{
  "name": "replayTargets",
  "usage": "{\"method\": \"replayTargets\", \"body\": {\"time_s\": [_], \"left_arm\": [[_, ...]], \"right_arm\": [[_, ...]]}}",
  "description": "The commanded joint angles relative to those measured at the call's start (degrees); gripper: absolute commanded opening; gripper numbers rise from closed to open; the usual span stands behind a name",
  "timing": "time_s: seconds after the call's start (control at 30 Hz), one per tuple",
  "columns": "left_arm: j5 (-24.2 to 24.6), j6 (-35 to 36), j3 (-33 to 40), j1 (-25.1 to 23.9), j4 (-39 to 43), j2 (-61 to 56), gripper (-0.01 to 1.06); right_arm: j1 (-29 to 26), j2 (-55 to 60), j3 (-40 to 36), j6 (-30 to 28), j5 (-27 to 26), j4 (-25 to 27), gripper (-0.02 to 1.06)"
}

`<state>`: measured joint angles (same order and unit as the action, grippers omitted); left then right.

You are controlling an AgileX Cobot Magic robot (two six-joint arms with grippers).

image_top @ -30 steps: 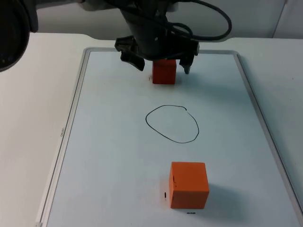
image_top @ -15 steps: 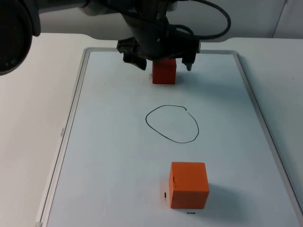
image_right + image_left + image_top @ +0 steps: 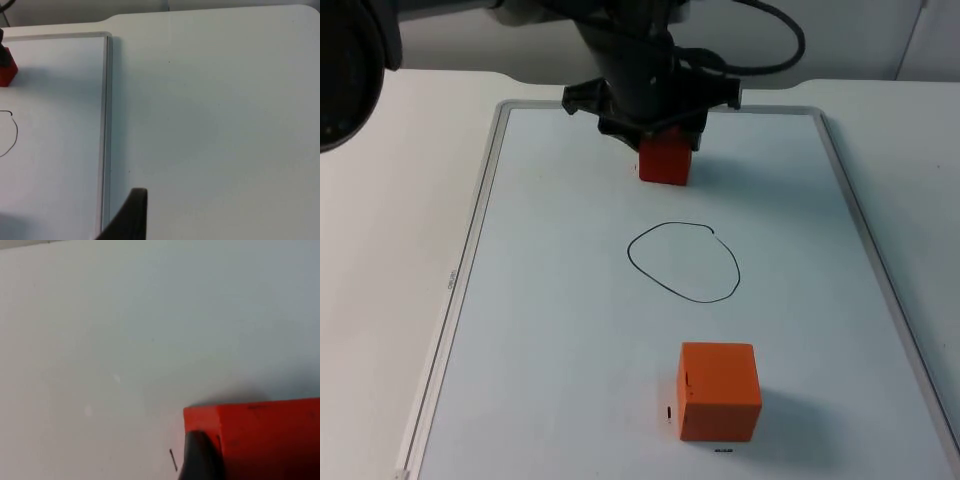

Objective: Pick up one cube with the left hand and another cube with the right hand. First place the cube in the right hand at the target position, then stack the cube in the left hand on top.

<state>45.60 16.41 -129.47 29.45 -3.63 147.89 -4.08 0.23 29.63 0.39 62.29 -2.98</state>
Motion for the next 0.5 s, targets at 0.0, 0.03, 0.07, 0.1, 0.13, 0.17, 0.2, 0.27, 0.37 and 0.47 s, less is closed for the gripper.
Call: {"method": "replayTargets", "body": {"time_s": [0.0,0.03,0.07,0.1,0.13,0.17,0.2,0.27,0.37,0.47], "left_arm": [[2.7,0.1,-0.5,0.6,0.4,-2.4,0.18],[4.3,0.1,-0.5,0.6,0.4,-4.0,0.18],[6.1,-1.0,-0.5,0.7,-0.5,-6.9,0.18],[6.9,-2.6,-0.5,0.8,-0.7,-8.9,0.18],[7.7,-4.2,-0.5,1.1,-0.6,-11.2,0.18],[7.7,-4.2,-0.5,1.1,-0.6,-11.2,0.18],[8.8,-5.4,-0.5,1.6,-0.1,-13.7,0.18],[10.6,-5.8,-0.5,2.1,2.1,-18.0,0.18],[12.5,-7.0,-0.5,2.3,4.5,-22.4,0.18],[15.0,-10.6,-0.4,2.7,4.5,-28.0,0.18]], "right_arm": [[0.1,-0.2,-0.5,-0.4,-0.6,0.3,1.05],[0.1,-0.2,-0.5,-0.4,-0.6,0.3,1.05],[0.1,-0.2,-0.5,-0.4,-0.6,0.3,1.05],[0.1,-0.2,-0.5,-0.4,-0.6,0.3,1.05],[0.1,-0.2,-0.5,-0.4,-0.6,0.3,1.05],[0.1,-0.2,-0.5,-0.4,-0.6,0.3,1.05],[0.1,-0.2,-0.5,-0.4,-0.6,0.3,1.05],[0.1,-0.2,-0.5,-0.4,-0.6,0.3,1.05],[0.1,-0.2,-0.5,-0.4,-0.6,0.3,1.05],[0.1,-0.2,-0.5,-0.4,-0.6,0.3,1.05]]}}
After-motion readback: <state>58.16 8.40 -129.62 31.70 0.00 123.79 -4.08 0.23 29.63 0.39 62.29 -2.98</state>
